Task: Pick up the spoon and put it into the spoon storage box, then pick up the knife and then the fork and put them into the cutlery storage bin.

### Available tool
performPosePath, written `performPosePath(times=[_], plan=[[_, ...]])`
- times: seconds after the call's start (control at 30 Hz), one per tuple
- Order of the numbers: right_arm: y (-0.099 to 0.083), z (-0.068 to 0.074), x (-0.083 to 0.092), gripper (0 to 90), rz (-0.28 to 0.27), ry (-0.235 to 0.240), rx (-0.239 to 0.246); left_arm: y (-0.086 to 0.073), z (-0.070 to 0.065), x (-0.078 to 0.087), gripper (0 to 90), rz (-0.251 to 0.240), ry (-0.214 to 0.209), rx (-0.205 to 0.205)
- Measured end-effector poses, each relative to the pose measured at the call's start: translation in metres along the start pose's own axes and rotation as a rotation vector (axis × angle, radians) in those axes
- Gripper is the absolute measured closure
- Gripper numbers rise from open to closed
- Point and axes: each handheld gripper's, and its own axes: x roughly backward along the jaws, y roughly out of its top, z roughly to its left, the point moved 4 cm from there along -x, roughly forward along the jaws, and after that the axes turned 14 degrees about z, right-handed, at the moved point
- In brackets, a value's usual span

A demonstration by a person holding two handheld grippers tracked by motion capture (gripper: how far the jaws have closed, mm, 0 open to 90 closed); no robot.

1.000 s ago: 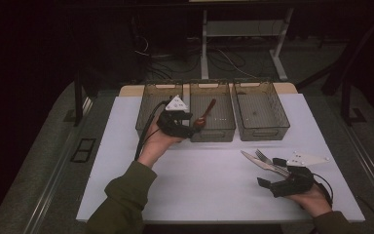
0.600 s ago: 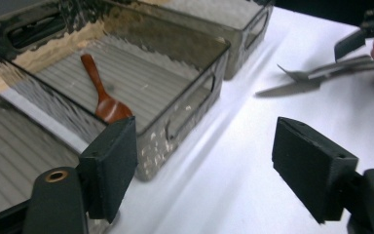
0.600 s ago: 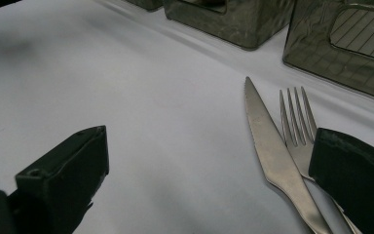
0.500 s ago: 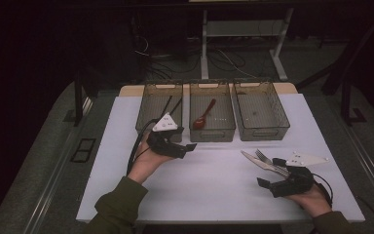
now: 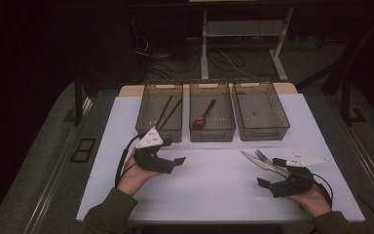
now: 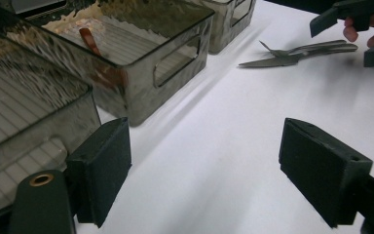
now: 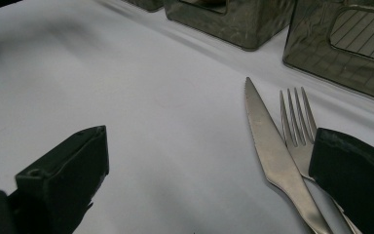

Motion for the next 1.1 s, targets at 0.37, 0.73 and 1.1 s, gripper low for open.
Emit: performPosePath(times=[0.37, 0.73, 1.1], plan=[[0.0, 0.0, 0.0, 0.6, 0.0, 0.002, -0.003, -0.03, -0.009, 0.004, 9.0, -0.028, 0.014, 0.007], [0.001, 0.0, 0.002, 0.6, 0.011, 0.011, -0.002, -0.061, -0.009, 0.007, 0.0, 0.004, -0.003, 0.057], [0.005, -0.005, 0.007, 0.6, 0.067, 0.003, 0.015, -0.062, -0.009, 0.004, 0.0, 0.016, -0.014, 0.048]])
